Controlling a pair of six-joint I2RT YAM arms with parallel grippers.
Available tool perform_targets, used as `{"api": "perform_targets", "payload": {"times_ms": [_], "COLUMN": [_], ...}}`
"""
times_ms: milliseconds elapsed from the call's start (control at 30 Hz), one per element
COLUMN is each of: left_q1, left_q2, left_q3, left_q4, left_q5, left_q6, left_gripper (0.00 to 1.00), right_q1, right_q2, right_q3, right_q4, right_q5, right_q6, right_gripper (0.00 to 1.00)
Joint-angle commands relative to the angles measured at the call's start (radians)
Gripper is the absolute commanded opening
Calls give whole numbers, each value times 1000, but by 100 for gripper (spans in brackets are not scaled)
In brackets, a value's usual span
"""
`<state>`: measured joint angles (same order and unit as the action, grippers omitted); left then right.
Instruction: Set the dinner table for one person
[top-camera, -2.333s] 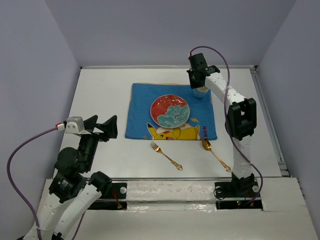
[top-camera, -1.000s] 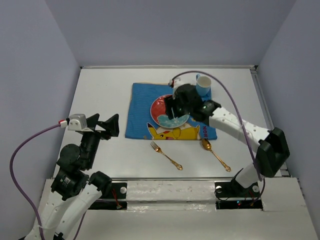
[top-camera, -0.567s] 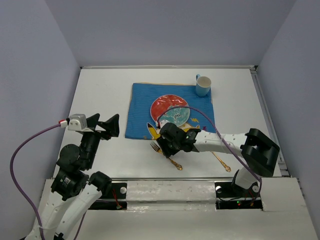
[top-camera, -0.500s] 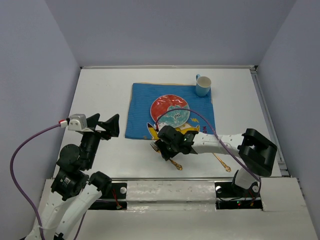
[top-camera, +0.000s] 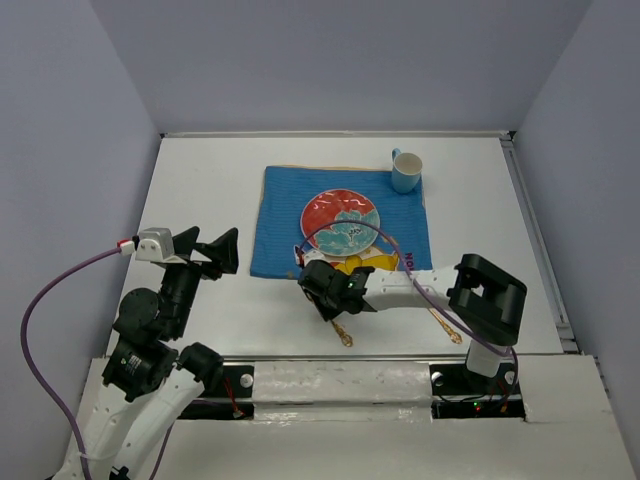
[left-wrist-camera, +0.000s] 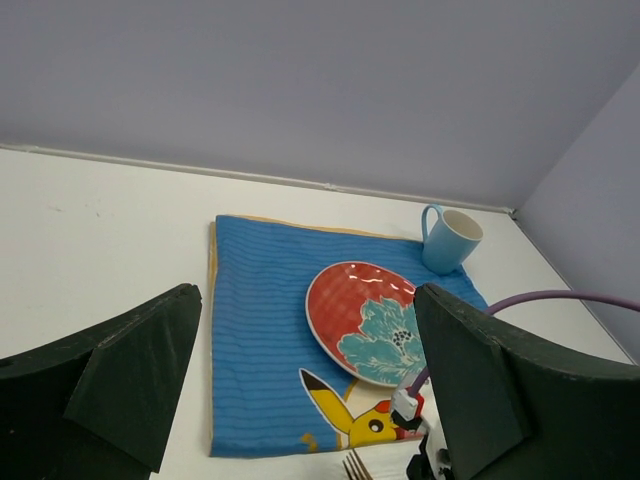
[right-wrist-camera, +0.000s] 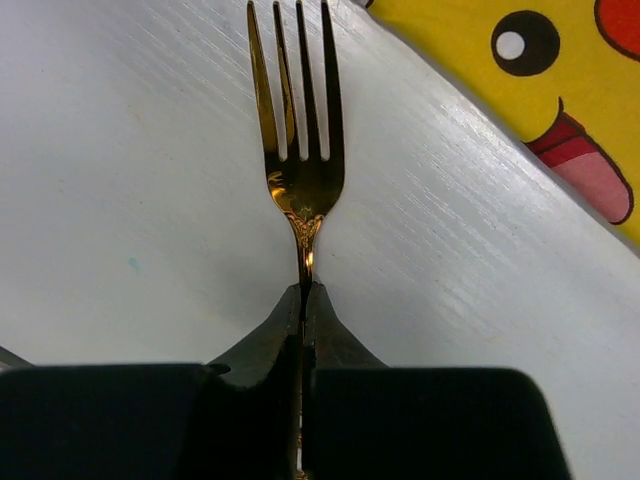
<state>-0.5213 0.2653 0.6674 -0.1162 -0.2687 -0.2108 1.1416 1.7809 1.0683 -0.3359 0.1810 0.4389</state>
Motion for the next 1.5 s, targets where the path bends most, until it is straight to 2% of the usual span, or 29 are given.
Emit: {"api": "perform_targets", "payload": {"times_ms": [0, 100, 167, 300, 433, 467, 567, 733, 1133, 1467], "left_q1": [7, 7, 9, 10, 14, 12, 12, 7, -2, 0], "left_q2": [3, 0, 2, -6, -17, -17, -14, -20, -26, -15], "left_q3": [-2, -2, -2, -2, -2, -2, -2, -3, -3, -3], "left_q4": [50, 56, 56, 53, 52, 52, 50, 52, 52, 52], "left_q5": [13, 20, 23, 23, 17, 17, 23, 28, 20, 20], "left_q6": [10, 10, 10, 11, 13, 11, 13, 13, 14, 13], "left_gripper": [99, 99, 99, 99, 99, 99, 99, 99, 99, 99], "right_q1": [26, 26, 14, -80, -141, -152, -183, -204, -247, -267], "right_q2": [-18, -64, -55, 67, 274, 308, 408, 492, 606, 698], "right_q3": [53, 171, 247, 474, 697, 776, 876, 918, 969, 1096], "right_q4": [5, 1, -5, -8, -9, -12, -18, -23, -63, -98], "right_q5": [-18, 30, 148, 254, 342, 341, 328, 365, 308, 267], "right_q6": [34, 61, 79, 164, 273, 290, 379, 465, 442, 388], "right_gripper": [0, 0, 0, 0, 0, 0, 0, 0, 0, 0]}}
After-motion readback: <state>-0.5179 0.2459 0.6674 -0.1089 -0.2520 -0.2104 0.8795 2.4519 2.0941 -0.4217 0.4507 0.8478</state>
